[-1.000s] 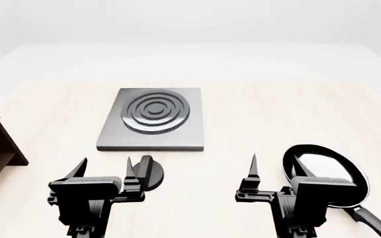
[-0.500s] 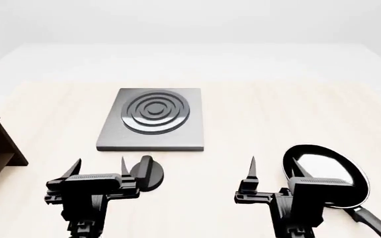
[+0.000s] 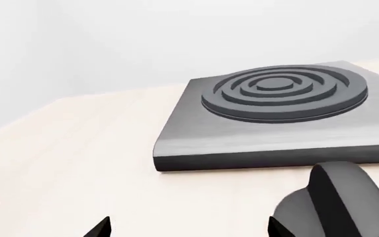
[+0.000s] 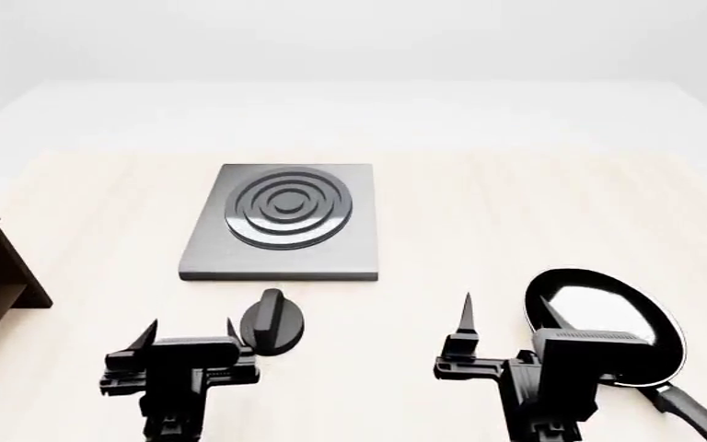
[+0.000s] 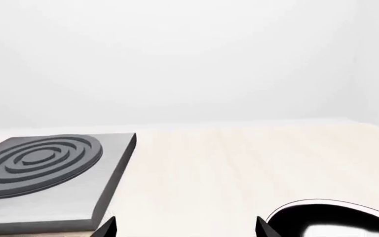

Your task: Turn on the stove and put the frying pan on it.

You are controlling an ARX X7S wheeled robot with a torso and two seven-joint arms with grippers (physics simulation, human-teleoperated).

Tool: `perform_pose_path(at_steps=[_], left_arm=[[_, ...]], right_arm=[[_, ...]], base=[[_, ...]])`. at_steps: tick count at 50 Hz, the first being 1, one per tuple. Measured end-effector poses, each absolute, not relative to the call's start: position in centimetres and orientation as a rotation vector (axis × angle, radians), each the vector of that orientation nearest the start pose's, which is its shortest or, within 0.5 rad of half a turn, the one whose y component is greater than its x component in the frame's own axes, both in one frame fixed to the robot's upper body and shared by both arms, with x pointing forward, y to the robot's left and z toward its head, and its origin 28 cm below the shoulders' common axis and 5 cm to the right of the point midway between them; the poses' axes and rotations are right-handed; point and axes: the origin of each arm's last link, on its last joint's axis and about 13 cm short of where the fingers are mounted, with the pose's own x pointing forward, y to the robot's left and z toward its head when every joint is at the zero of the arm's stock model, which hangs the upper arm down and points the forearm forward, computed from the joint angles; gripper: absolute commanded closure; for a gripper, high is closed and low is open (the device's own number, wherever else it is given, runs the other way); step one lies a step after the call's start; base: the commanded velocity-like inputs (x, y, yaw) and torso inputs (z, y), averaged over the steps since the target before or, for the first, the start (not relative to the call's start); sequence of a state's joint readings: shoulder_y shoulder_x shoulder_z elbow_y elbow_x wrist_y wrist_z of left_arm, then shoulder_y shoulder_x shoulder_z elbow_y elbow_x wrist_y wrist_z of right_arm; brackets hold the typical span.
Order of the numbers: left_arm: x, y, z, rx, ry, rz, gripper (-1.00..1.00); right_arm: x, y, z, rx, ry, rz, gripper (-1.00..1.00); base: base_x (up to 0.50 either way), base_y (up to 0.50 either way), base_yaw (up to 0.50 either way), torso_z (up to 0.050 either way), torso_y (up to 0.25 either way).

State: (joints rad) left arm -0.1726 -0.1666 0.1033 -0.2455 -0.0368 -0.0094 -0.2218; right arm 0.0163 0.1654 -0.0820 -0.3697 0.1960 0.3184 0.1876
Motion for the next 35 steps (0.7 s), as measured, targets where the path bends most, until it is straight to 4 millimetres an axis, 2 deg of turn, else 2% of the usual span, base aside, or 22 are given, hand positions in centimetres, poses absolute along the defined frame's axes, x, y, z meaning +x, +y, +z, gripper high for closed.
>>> perform_pose_path(at_steps=[19,35], left_arm=[[24.5,22.1,0.0,0.188,0.081,0.064,-1.0],[23.3,20.3,1.6,0.174,0.035,-0.096,-1.0]], right_arm=[[20.9,-10.7,7.1,0.022,-0.04,-0.032,-1.0],[20.9,-10.7,6.8,0.021,-0.032,-0.029,-1.0]], base=[[0.0,0.0,0.0,0.0,0.0],[0.0,0.0,0.0,0.0,0.0]])
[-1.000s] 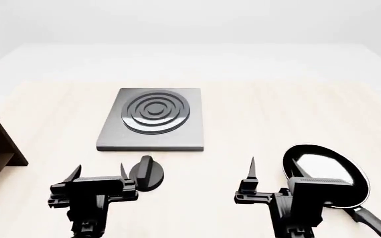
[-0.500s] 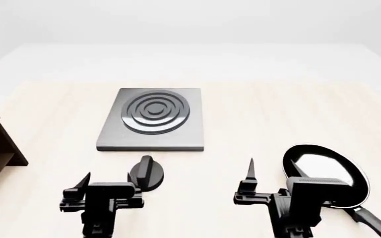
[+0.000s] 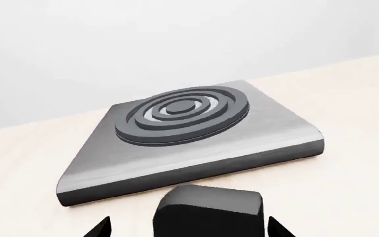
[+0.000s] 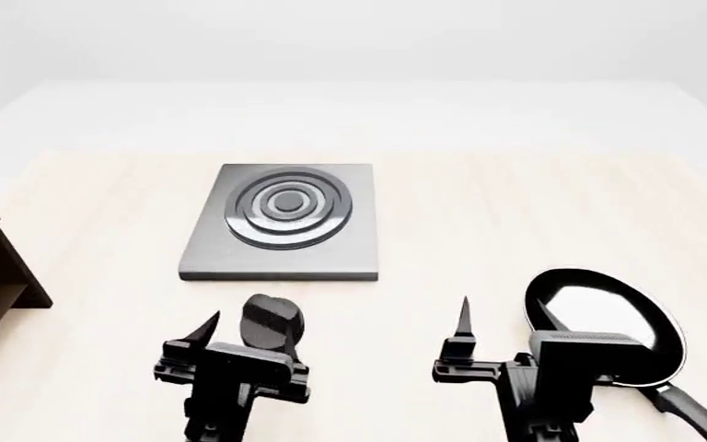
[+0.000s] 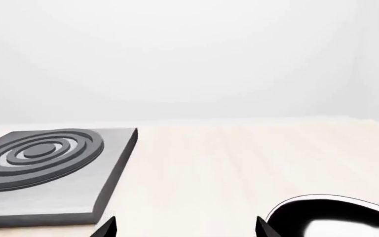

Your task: Turn on the stove and put the frying pan on it.

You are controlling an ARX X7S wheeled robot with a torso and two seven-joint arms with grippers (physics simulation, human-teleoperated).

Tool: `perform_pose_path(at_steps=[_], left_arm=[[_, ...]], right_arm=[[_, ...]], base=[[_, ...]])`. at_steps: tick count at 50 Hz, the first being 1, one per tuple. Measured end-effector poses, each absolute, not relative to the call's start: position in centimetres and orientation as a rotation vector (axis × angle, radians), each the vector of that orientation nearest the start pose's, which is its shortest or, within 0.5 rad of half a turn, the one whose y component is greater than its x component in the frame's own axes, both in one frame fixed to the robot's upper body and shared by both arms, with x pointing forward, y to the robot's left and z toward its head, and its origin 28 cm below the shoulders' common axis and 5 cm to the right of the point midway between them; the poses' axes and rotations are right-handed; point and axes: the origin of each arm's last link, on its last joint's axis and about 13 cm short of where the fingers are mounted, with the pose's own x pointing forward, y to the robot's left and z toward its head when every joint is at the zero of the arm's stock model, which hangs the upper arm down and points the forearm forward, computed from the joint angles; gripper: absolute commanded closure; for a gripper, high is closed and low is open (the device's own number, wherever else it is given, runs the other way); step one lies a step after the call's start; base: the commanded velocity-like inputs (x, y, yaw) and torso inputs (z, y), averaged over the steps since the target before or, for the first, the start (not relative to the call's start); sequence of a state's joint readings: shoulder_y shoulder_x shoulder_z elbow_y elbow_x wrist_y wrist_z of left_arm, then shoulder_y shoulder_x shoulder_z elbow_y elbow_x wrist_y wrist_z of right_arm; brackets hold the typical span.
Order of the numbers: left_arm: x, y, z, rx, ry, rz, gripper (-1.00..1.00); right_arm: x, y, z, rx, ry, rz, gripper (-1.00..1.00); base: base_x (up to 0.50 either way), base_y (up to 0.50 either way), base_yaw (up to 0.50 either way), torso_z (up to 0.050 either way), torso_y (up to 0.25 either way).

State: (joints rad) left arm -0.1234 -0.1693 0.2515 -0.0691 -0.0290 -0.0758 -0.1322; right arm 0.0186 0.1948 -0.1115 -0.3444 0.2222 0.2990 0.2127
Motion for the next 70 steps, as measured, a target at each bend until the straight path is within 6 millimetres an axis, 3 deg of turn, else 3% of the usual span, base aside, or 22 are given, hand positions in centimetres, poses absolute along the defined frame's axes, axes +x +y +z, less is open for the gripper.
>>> perform_pose_path(at_steps=[15,28,43,53,60,70], left_arm=[[22.5,20.8,6.9,0.095,-0.03,-0.067,-1.0],[21.9,21.5,9.0,0.09,-0.07,-0.037,-1.0],[21.6,22.1,9.8,0.086,-0.09,-0.015,-1.0],[21.6,22.3,9.8,0.09,-0.096,-0.008,-1.0],[21.5,22.4,9.5,0.096,-0.101,0.002,-1.0],[21.6,22.5,9.3,0.099,-0.101,0.006,-1.0]], right_arm=[[20.9,-10.6,7.3,-0.031,-0.017,-0.004,-1.0],[20.9,-11.1,11.0,-0.106,0.005,0.116,-1.0],[21.0,-13.6,16.0,-0.394,0.08,0.204,-1.0],[22.0,-16.9,18.7,-0.713,0.347,0.226,-1.0],[21.7,-19.9,18.4,-0.911,0.665,0.26,-1.0],[20.8,-22.7,17.9,-0.984,0.918,0.23,-1.0]], base=[[0.0,0.0,0.0,0.0,0.0],[0.0,0.0,0.0,0.0,0.0],[0.0,0.0,0.0,0.0,0.0],[0.0,0.0,0.0,0.0,0.0],[0.0,0.0,0.0,0.0,0.0],[0.0,0.0,0.0,0.0,0.0]])
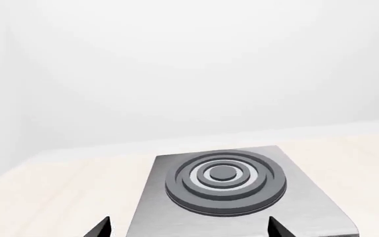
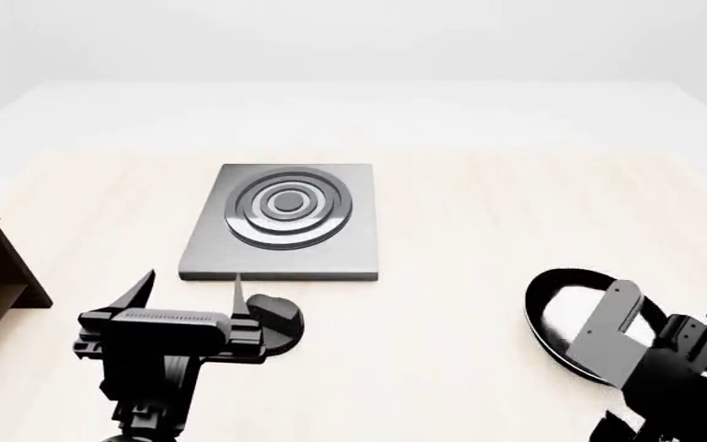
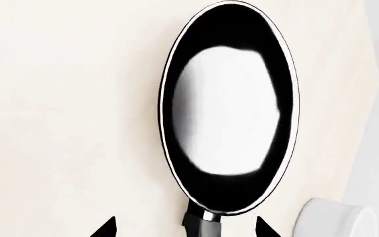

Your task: Turn on the stove and put the frying pan on it.

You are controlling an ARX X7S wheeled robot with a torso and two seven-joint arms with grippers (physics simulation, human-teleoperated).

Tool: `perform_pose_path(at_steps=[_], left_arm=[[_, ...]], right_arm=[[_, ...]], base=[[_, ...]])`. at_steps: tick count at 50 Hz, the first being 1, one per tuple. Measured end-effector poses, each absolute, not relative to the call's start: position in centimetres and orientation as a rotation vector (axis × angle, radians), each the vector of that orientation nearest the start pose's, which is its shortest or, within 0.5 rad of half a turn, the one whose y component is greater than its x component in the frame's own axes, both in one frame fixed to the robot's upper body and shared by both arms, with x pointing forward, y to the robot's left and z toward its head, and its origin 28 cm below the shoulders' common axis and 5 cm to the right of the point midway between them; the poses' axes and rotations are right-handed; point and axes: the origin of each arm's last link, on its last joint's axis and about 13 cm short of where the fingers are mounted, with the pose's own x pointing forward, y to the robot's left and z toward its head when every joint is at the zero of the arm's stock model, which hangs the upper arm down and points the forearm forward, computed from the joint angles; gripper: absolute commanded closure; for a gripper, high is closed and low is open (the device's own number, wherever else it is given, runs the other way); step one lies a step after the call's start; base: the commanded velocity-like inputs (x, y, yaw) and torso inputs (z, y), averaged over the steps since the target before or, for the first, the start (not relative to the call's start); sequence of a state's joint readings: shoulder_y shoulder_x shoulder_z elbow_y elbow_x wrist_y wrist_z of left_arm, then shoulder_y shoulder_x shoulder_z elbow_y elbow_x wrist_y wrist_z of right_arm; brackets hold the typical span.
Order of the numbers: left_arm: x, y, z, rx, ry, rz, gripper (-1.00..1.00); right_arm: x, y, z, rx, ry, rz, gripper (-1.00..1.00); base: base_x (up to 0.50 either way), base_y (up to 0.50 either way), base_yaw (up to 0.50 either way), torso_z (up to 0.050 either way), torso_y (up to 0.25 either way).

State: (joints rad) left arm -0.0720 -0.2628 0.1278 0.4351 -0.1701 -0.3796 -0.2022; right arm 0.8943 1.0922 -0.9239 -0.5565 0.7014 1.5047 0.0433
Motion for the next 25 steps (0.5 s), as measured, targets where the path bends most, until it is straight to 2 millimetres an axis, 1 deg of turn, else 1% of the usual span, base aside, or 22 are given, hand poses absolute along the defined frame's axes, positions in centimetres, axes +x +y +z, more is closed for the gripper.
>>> perform_pose_path(at_steps=[11,25], left_arm=[[21.6,22.5,9.1,0.103,-0.1,0.008,-1.0],[21.6,22.5,9.0,0.111,-0.101,0.009,-1.0]], right_arm=[[20.3,-24.4,17.3,-0.989,1.043,0.188,-1.0],[20.0,-26.1,17.0,-0.955,1.107,0.123,-1.0]], base=[[0.0,0.0,0.0,0.0,0.0],[0.0,0.0,0.0,0.0,0.0]])
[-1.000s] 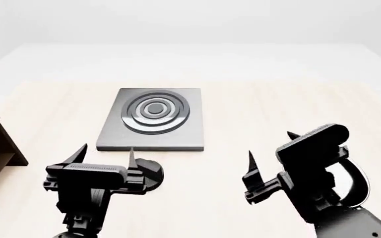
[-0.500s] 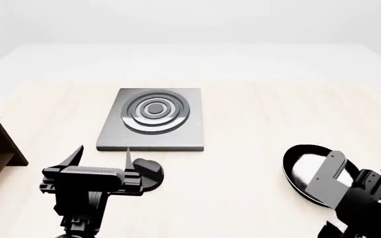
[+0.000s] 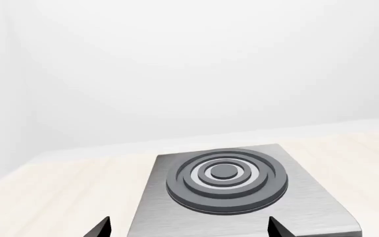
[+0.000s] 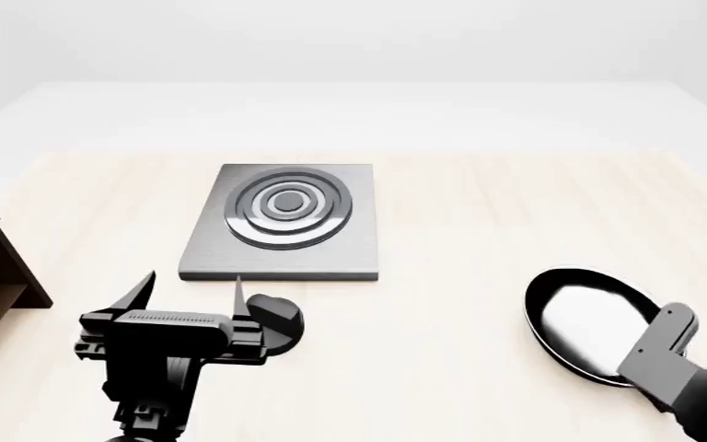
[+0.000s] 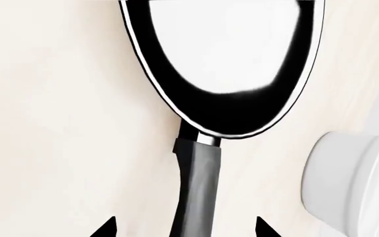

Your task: Turn on the stove and put the frying pan on it.

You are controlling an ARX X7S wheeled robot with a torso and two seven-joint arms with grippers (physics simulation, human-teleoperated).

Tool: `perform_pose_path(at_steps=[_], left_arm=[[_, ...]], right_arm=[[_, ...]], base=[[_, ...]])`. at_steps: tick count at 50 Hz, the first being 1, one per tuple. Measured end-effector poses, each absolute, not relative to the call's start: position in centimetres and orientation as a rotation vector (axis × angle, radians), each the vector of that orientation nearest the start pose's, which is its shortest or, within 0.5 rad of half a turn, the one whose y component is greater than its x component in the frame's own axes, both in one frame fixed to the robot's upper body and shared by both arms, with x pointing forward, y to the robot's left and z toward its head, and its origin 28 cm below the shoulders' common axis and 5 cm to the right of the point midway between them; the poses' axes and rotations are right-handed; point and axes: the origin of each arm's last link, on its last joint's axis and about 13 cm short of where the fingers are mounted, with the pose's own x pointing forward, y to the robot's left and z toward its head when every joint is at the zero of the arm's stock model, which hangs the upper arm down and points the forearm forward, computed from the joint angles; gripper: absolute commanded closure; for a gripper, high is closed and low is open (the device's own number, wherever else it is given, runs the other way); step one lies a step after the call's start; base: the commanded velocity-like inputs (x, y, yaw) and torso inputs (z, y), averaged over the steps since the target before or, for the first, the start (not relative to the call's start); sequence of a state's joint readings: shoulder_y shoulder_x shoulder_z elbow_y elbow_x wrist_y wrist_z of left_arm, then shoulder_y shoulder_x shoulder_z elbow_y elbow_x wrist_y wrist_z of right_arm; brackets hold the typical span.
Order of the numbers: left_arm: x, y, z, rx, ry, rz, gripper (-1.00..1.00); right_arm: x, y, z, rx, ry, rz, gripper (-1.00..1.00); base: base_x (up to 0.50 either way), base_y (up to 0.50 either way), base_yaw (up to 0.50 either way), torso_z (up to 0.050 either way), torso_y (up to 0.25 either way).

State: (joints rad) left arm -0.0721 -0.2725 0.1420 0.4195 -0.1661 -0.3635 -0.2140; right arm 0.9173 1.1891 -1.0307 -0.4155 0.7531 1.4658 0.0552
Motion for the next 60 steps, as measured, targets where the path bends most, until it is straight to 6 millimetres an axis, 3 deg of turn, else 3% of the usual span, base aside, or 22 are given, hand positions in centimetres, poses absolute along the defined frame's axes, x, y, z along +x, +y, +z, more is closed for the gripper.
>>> perform_pose_path(at_steps=[33,56,57,60], left_arm=[[21.6,22.3,8.6,0.129,-0.096,0.004,-1.0],[21.6,22.2,8.5,0.137,-0.096,0.003,-1.0],[21.6,22.2,8.5,0.138,-0.096,0.002,-1.0],[21.6,22.2,8.5,0.138,-0.096,0.003,-1.0]], right_arm=[[19.8,-28.3,13.3,-0.761,1.085,0.086,-1.0],[19.8,-29.3,13.2,-0.644,1.093,0.084,-1.0],[19.8,-29.3,13.2,-0.641,1.093,0.084,1.0],[19.9,-29.6,12.9,-0.68,1.073,0.046,1.0]], base=[[0.0,0.0,0.0,0.0,0.0],[0.0,0.0,0.0,-0.001,0.0],[0.0,0.0,0.0,0.0,0.0],[0.0,0.0,0.0,0.0,0.0]])
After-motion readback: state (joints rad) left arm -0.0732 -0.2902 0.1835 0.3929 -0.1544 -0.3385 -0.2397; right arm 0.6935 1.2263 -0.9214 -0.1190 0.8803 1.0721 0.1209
